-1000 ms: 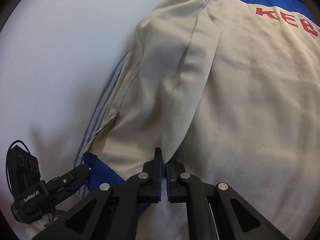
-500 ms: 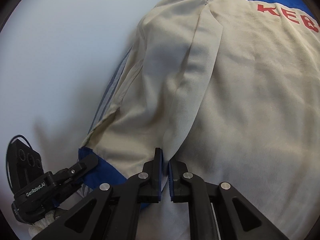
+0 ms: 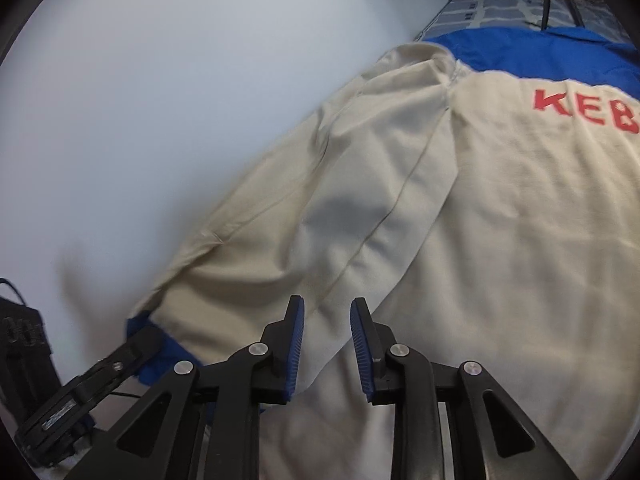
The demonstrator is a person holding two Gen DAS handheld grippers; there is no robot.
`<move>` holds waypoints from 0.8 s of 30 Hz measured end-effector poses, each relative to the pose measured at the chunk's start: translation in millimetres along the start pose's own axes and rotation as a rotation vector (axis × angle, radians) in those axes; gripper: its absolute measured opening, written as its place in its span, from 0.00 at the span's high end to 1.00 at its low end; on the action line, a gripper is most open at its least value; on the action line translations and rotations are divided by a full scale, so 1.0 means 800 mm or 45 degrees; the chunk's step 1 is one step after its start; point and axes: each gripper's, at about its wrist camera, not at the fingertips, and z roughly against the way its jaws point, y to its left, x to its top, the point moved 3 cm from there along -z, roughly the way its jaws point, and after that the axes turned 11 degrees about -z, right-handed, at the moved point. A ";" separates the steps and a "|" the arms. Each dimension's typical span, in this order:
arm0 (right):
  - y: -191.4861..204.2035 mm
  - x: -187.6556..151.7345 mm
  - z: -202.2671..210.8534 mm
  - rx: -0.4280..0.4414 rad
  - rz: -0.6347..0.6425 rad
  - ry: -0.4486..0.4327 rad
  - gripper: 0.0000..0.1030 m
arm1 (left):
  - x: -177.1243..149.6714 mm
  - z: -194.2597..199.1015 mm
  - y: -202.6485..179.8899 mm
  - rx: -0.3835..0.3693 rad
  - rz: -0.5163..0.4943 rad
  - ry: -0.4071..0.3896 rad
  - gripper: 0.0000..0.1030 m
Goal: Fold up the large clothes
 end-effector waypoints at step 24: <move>0.086 0.176 0.015 -0.137 0.114 -0.042 0.49 | -0.032 0.026 -0.037 -0.084 -0.239 -0.012 0.81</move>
